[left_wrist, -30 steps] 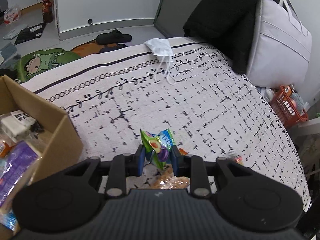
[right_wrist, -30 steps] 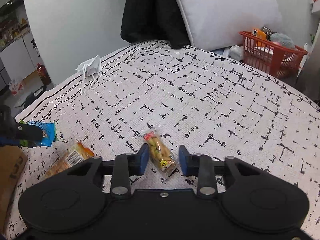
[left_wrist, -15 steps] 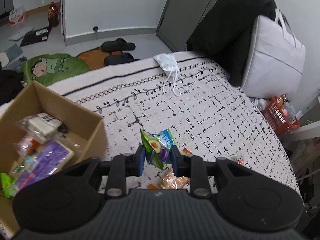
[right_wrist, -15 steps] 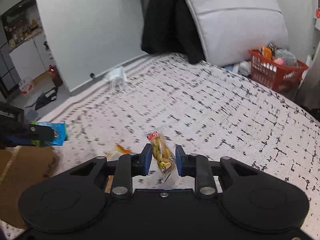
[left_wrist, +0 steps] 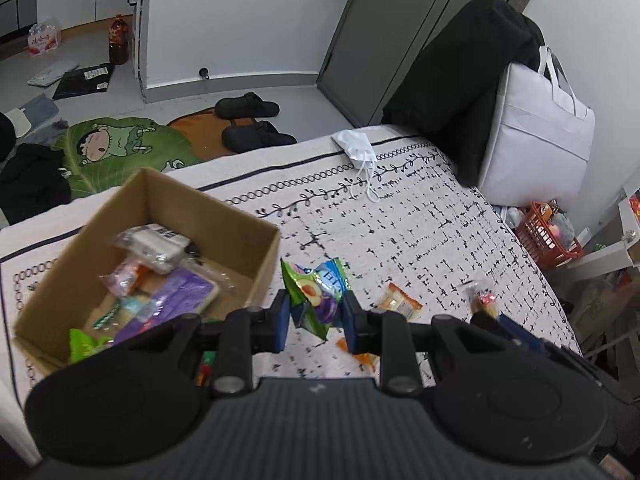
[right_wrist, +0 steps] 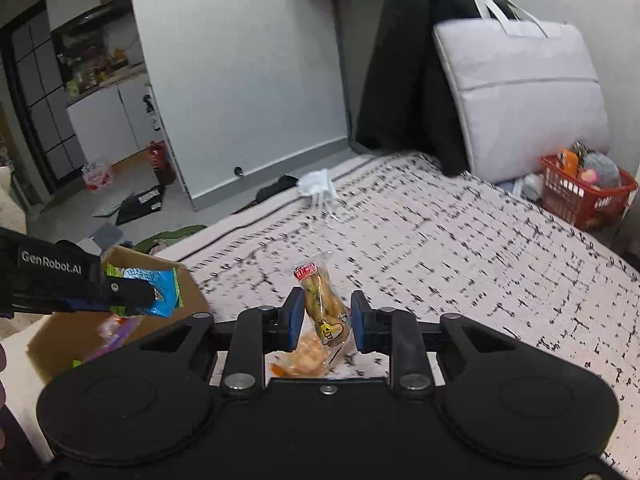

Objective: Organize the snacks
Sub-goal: 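Carry both held candies over the cardboard box and open both tools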

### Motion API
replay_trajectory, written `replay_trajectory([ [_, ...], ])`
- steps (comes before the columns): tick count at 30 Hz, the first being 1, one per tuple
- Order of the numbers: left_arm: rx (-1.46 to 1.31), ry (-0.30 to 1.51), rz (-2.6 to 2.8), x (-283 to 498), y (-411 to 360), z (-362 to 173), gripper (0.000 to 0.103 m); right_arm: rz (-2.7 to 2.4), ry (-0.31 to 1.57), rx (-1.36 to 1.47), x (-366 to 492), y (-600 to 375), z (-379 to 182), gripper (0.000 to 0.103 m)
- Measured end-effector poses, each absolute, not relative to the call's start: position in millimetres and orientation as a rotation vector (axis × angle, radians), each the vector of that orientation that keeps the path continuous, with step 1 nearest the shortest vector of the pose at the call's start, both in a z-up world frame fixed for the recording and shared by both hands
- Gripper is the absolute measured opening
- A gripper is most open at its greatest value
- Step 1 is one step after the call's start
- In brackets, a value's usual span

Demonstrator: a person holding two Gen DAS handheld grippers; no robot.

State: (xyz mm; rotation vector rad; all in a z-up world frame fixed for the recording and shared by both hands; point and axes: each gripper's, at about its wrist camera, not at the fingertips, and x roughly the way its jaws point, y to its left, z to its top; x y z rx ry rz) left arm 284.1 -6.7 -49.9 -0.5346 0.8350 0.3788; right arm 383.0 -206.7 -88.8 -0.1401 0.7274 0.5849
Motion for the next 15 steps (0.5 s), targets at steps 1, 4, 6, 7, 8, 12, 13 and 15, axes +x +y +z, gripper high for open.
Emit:
replay_trajectory([
  [1,-0.535,0.833,0.38,280,-5,-48,0.026,0.592,0.722,-0.141,379,-205,-85,0.025],
  [4,-0.538,0.825,0.381,267,3,-42,0.026,0.61,0.71,-0.139,369,-200,-76,0.025],
  [6,-0.54,0.824,0.378,258,9,-38,0.026,0.629,0.704,-0.15,361,-194,-72,0.025],
  [7,-0.538,0.821,0.379,254,12,-36,0.026,0.634,0.7,-0.162,358,-191,-70,0.025],
  [8,-0.537,0.818,0.382,250,15,-33,0.026,0.639,0.694,-0.176,354,-186,-68,0.025],
  [12,-0.543,0.806,0.388,236,29,-27,0.026,0.658,0.671,-0.199,344,-174,-60,0.025],
  [13,-0.544,0.803,0.389,233,33,-25,0.026,0.664,0.664,-0.204,341,-170,-58,0.025],
  [15,-0.551,0.796,0.393,226,41,-23,0.026,0.673,0.656,-0.212,337,-165,-57,0.025],
])
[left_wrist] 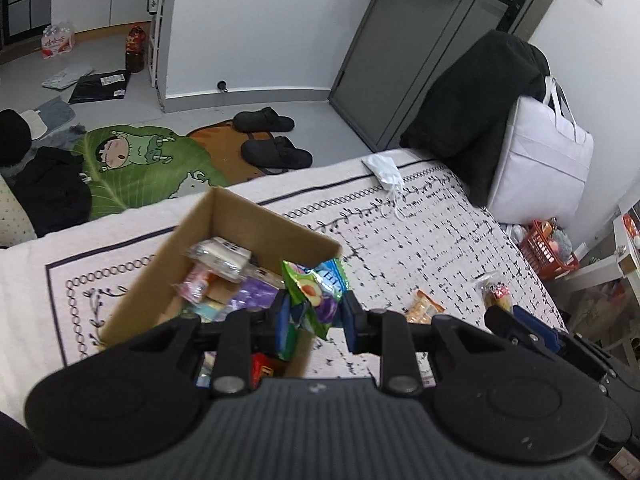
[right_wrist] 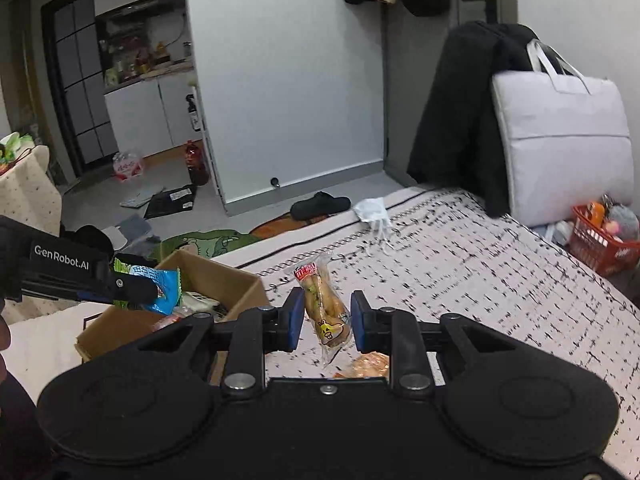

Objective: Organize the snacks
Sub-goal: 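Carry both held candies over the cardboard box and open both tools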

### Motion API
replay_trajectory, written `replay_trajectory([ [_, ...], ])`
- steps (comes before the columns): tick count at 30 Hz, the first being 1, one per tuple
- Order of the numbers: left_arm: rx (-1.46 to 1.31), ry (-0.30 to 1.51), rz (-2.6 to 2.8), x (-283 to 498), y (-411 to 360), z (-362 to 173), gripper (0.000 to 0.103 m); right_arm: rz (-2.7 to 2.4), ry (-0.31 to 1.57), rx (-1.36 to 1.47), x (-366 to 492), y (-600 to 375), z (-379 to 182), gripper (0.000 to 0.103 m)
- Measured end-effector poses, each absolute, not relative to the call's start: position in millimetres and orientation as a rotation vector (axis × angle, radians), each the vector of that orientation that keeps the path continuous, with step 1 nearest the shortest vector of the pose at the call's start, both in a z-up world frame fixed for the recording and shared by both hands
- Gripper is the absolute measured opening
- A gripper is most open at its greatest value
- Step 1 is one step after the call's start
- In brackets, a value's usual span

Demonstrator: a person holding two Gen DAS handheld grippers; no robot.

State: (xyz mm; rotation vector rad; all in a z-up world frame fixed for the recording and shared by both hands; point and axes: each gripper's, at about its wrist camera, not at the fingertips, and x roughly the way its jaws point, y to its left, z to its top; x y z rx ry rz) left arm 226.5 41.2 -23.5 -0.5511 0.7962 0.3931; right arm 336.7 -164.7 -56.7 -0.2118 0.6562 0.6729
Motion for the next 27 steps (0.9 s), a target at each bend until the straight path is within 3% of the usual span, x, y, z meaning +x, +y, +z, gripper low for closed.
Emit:
replay_trajectory([
  [27,-0.643,0.862,0.487,202,117,-68,0.027,0.766,0.663,-0.276,322,-98,-69,0.025],
])
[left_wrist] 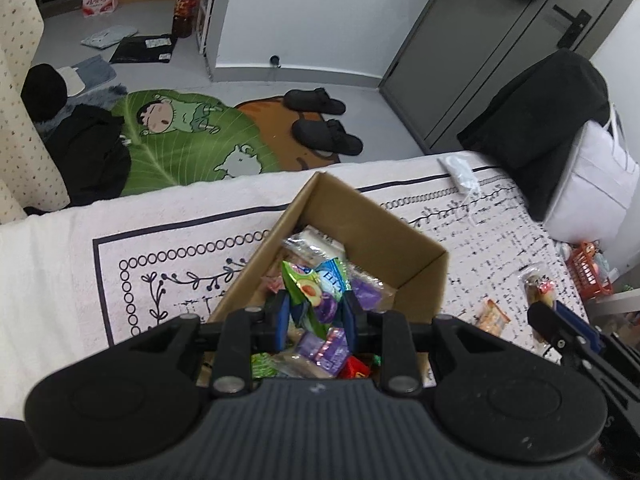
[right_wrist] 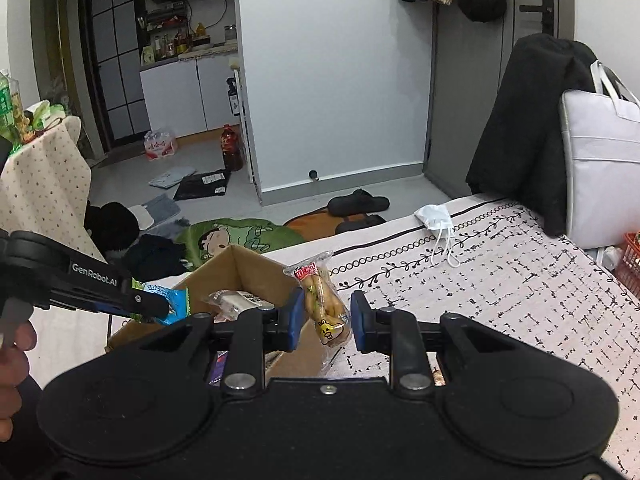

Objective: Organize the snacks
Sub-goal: 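Carry both held candies over the cardboard box and open both tools, then move both open tools back to the orange packet and pink candy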

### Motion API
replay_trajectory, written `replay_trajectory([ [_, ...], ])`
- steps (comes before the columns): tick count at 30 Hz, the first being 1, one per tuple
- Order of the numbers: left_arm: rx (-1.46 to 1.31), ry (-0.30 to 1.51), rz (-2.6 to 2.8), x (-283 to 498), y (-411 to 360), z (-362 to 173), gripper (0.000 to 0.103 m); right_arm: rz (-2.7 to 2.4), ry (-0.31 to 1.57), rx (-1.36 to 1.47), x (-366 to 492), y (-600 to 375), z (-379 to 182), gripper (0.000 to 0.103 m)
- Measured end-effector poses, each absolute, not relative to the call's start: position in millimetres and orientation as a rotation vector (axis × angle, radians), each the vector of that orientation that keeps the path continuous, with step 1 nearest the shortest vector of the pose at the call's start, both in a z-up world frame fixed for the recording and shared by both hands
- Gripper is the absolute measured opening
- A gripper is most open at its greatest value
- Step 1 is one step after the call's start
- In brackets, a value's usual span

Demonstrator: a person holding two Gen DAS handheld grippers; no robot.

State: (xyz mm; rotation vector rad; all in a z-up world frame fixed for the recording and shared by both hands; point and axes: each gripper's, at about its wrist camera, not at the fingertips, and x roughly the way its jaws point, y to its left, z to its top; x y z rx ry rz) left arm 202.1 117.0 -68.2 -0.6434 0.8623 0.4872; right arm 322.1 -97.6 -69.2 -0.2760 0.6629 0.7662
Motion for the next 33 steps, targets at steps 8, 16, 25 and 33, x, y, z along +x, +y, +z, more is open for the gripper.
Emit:
replay_trajectory([
  [8,-0.68,0.912,0.505,211,132,-88,0.034,0.783,0.691,-0.277,327,-83,-82,0.025],
  [16,-0.673,0.923,0.496,223,139,-90,0.049,0.788,0.711,-0.307,334,-64,-96,0.025],
  [25,-0.657,0.943,0.485,235,151,-82,0.049,0.801,0.7,-0.344,344,-39,-106,0.025],
  [33,-0.647,0.932,0.471,239,151,-73,0.05,0.749,0.659,-0.419,340,-34,-110,0.06],
])
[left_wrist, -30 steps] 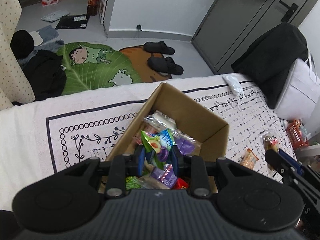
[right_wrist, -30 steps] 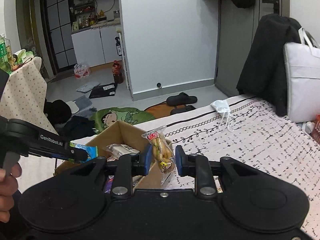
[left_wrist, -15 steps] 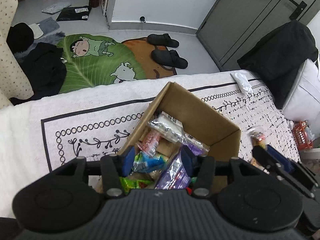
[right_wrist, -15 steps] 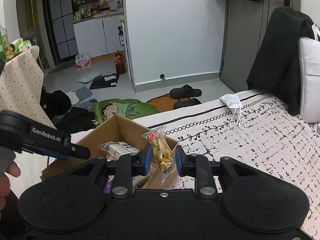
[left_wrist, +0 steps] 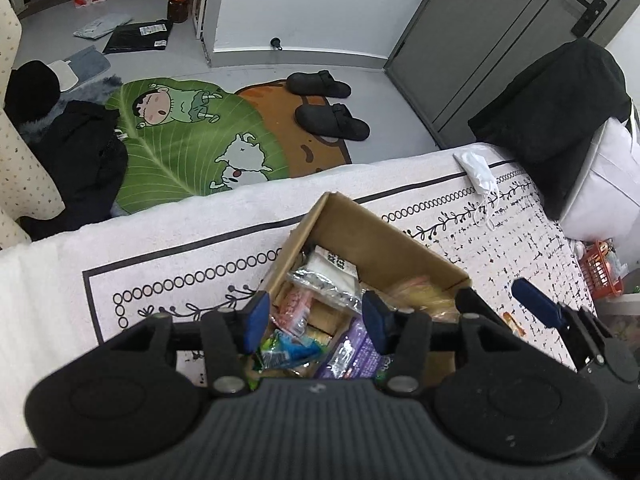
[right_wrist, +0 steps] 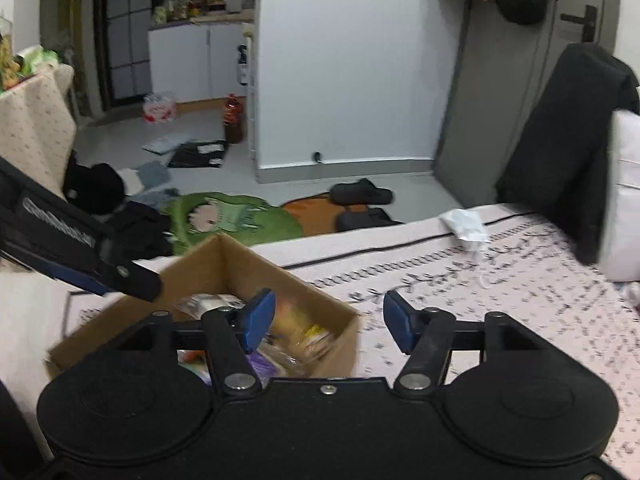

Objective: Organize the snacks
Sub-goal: 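Move both open tools back to the orange packet and pink candy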

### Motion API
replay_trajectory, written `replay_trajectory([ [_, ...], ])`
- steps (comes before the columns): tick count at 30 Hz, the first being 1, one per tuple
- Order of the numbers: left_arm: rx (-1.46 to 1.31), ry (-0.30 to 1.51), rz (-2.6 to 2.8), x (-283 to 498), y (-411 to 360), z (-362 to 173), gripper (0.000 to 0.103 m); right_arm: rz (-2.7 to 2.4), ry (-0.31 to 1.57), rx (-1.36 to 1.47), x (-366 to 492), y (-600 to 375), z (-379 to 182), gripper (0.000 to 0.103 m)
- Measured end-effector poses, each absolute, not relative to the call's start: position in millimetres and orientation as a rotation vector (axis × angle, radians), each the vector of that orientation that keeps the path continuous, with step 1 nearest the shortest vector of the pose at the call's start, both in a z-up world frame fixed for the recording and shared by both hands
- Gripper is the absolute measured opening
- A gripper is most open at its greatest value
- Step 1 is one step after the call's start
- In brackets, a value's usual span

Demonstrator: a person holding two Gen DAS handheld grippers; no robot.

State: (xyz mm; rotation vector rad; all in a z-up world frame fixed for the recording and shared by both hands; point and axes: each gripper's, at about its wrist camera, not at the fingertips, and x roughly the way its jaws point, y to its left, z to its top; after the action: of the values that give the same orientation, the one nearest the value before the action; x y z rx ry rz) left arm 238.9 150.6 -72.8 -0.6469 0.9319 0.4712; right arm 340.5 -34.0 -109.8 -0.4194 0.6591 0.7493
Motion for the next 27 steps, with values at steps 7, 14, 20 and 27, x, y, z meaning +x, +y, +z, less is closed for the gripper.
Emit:
replay_trajectory([
  [7,-0.653,0.931,0.492,230,148,-67,0.051,0.689,0.713,-0.336,351,-68,-100,0.06],
  [14,-0.638,0.93,0.499,226,136,-56,0.08,0.639,0.735,-0.242,355,-100,-84,0.07],
  [20,-0.621,0.93,0.494,218,120,-47,0.081,0.6,0.769,-0.156,353,-123,-77,0.087],
  [27,-0.612,0.896,0.442,209,96,-34,0.097,0.538,0.784,-0.037,343,-159,-65,0.095],
])
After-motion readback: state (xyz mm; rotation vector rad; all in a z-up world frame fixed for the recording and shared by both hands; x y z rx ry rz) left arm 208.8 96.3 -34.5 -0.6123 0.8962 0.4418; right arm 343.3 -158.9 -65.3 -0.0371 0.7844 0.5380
